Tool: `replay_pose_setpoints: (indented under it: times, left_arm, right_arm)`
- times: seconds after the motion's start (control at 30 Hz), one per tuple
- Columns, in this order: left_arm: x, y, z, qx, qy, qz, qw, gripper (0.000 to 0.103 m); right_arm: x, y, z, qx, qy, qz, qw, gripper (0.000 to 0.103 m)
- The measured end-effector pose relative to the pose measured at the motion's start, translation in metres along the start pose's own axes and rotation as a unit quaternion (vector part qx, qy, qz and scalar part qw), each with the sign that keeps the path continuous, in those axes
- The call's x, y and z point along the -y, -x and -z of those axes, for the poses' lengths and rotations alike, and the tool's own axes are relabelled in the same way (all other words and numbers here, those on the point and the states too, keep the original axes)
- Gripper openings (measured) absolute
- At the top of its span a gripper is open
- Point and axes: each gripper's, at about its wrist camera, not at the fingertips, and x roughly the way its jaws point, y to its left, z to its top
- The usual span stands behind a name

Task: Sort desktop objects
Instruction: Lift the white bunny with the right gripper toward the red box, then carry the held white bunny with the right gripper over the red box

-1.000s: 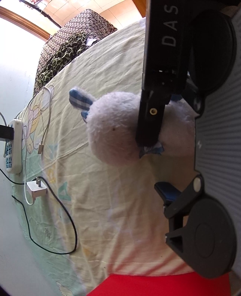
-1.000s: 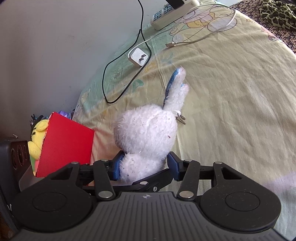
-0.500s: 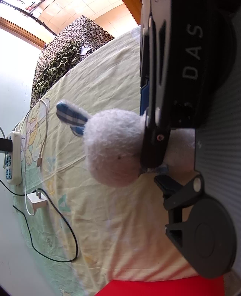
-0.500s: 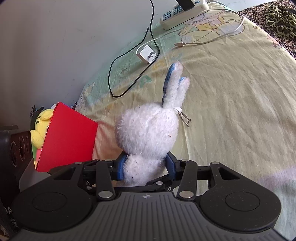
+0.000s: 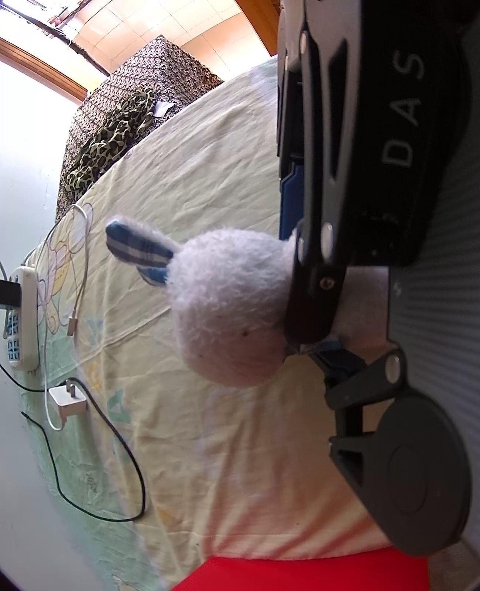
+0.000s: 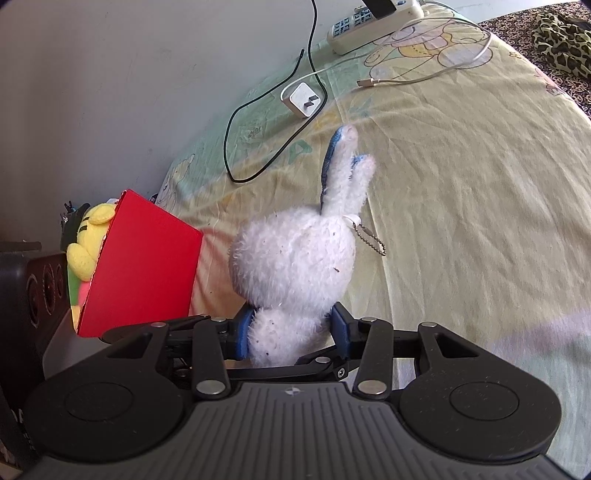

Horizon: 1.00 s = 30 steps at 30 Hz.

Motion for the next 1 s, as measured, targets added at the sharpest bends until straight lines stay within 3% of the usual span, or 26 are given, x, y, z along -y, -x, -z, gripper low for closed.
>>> replay_pose_setpoints:
  times: [1.0]
  left_arm:
    - [-0.007, 0.029, 0.04, -0.003, -0.001, -0.021, 0.9998, 0.06]
  right_arm:
    - [-0.026, 0.008, 0.035, -0.006, 0.012, -0.016, 1.0, 0.046]
